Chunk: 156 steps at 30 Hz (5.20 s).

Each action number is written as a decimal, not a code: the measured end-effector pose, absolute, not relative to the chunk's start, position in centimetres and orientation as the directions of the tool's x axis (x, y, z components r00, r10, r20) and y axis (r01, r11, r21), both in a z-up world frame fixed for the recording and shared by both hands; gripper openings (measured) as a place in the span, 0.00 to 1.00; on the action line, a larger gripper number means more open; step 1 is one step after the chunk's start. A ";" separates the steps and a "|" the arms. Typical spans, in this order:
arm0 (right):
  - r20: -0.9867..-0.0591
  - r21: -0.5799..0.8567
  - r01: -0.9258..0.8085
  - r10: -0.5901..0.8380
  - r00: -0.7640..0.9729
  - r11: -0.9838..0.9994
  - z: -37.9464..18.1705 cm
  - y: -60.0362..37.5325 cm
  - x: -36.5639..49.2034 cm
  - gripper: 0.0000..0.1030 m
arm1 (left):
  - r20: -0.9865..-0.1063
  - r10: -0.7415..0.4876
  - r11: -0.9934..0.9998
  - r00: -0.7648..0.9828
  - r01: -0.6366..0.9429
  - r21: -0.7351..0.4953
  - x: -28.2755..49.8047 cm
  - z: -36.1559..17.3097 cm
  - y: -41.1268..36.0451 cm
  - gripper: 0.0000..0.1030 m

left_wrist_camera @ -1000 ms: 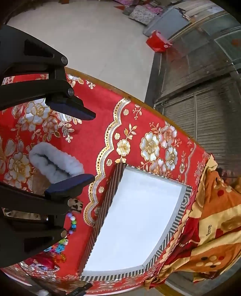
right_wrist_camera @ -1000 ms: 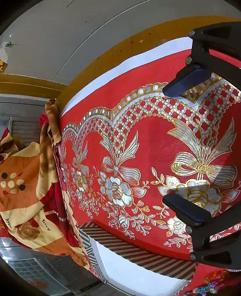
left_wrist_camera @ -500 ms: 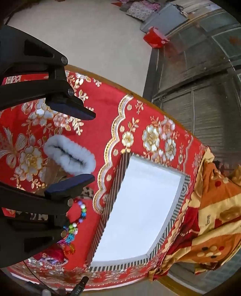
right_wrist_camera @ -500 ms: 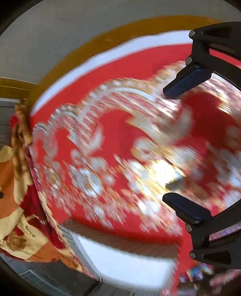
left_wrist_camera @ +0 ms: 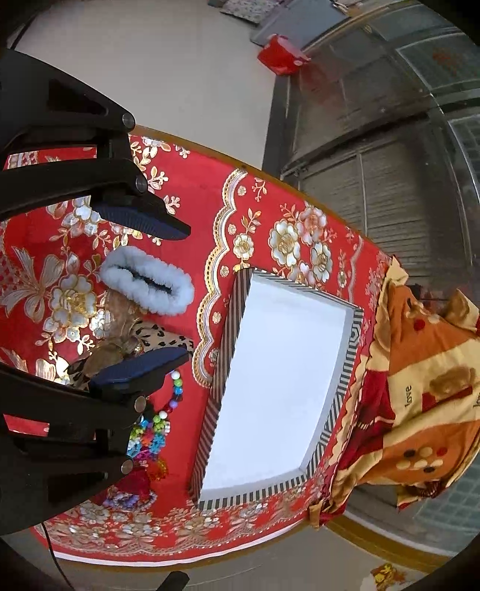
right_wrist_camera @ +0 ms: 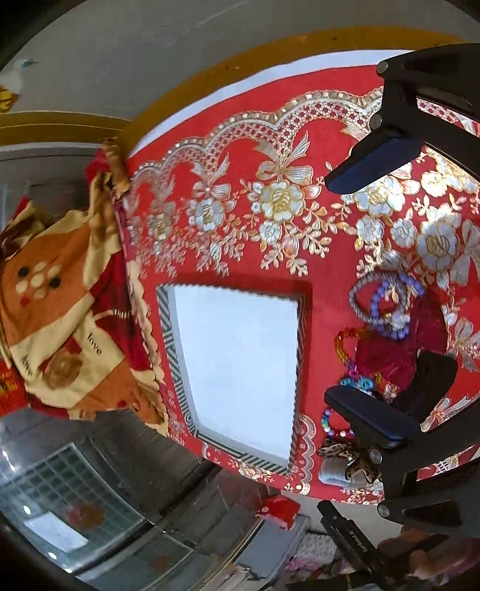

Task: Organize jewelry
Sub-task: 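Move both grippers toward the jewelry lying beside the striped tray, then grasp the white fluffy scrunchie with left gripper while right gripper grasps red satin bow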

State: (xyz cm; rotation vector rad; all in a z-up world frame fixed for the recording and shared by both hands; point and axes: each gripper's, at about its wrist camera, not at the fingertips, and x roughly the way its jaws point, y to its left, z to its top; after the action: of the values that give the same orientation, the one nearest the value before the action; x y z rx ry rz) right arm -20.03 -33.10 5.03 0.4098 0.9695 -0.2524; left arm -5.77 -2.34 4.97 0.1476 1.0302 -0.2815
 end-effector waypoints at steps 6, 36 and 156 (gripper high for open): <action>-0.827 0.190 0.394 -0.069 0.558 0.899 6.2 -31.2 -20.3 1.00 | -0.856 -0.173 0.947 0.488 0.320 -0.009 -6.3 5.1 -1.9 0.58; -0.788 -0.054 0.221 -0.178 0.590 0.974 7.0 -24.4 -19.9 0.99 | -0.862 -0.184 0.949 0.472 0.314 -0.031 -6.6 4.7 -0.5 0.58; -0.941 0.072 -0.070 0.091 0.326 0.995 -5.7 -24.1 -19.5 0.44 | -0.978 -0.148 0.942 0.148 0.323 -0.094 -2.1 -4.5 0.6 0.58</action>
State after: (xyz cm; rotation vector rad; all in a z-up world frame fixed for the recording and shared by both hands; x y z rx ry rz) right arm -19.47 -24.06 -5.72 0.0195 1.2341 0.1052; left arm -2.11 0.61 -4.52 0.1502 1.3830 -0.3407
